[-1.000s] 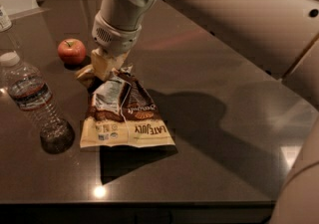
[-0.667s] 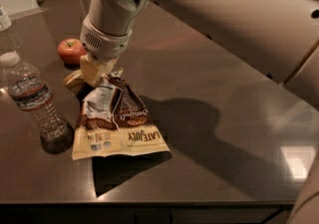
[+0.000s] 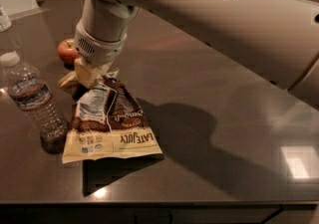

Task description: Move brown chip bag near water bottle

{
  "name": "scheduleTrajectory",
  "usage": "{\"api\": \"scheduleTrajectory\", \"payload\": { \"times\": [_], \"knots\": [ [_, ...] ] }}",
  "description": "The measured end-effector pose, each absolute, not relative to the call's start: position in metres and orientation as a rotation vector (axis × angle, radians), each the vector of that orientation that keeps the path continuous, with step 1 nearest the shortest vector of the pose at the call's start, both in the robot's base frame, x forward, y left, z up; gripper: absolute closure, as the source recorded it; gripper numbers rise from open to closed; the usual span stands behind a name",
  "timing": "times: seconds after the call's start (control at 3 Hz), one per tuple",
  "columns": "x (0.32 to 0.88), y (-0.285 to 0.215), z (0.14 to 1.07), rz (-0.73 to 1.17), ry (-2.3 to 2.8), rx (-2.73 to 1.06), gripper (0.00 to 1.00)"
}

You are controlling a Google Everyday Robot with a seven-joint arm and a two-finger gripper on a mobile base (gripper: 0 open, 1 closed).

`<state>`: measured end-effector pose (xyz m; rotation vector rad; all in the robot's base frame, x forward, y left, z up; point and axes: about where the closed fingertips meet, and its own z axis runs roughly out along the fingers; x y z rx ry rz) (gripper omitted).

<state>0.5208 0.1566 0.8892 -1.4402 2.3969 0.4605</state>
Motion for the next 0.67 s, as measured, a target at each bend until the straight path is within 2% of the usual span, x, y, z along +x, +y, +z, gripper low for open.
{"api": "scheduleTrajectory", "payload": {
  "times": [0.67],
  "knots": [
    [0.5191,0.1579,0.8897,0.459,2.393,-1.445,0.13]
  ]
}}
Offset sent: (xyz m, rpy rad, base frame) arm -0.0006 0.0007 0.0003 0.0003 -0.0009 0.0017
